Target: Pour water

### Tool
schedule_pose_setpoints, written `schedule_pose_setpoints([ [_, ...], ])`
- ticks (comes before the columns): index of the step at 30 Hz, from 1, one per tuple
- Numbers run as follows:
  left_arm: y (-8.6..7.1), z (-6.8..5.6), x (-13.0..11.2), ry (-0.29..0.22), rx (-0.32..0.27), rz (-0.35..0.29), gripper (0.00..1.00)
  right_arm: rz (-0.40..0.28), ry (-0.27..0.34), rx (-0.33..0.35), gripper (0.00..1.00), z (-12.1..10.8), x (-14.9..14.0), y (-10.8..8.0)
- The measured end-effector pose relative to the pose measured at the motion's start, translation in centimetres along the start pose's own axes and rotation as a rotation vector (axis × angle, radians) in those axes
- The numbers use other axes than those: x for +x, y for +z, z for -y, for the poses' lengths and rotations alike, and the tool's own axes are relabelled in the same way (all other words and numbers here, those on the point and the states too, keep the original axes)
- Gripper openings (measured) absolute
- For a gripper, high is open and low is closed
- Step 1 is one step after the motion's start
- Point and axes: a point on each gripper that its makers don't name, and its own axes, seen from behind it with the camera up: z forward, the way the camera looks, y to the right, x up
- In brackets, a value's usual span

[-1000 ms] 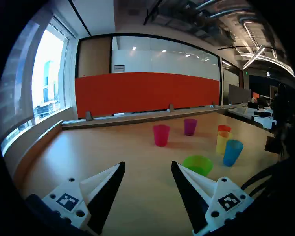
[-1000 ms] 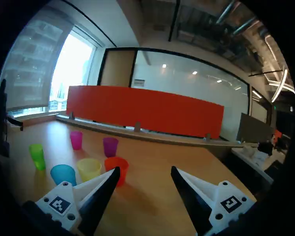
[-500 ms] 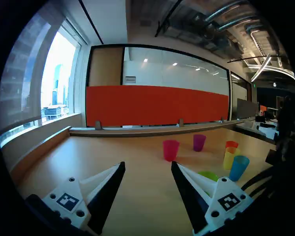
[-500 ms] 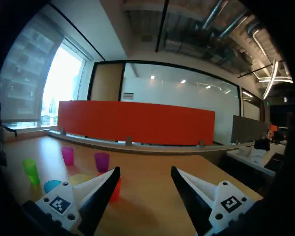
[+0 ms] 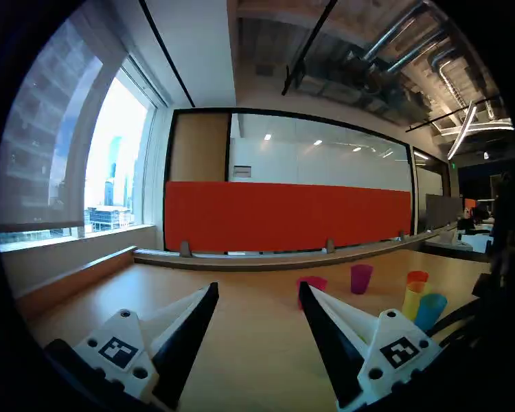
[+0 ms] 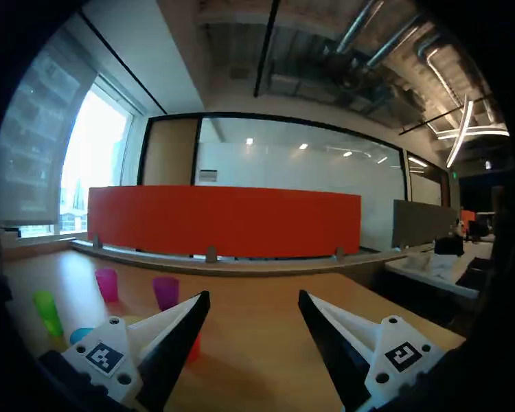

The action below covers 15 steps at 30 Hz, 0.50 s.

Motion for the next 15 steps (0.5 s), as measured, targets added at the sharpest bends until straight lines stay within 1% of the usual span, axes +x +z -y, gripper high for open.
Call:
schedule_pose_setpoints([
  [3, 0.1, 0.6, -0.3, 0.027, 0.035, -0.007, 0.86, 0.005, 0.015, -0.007, 1.0, -0.2, 0.0, 0.0],
  [6, 0.4, 1.2, -0.9, 0.059, 0.075, 0.005, 0.86, 0.014, 0.01, -0.01, 1.0, -0.2, 0.1, 0.0],
  [9, 0.7, 1.4, -1.2, 0.078, 0.101, 0.01, 0.86, 0.024, -0.004, -0.014, 1.0, -0.1, 0.1, 0.0],
  [15, 1.0, 1.3, -1.1, 0.076, 0.138, -0.007, 0.86, 0.039, 0.001, -0.013, 1.0, 0.7, 0.7, 0.4],
])
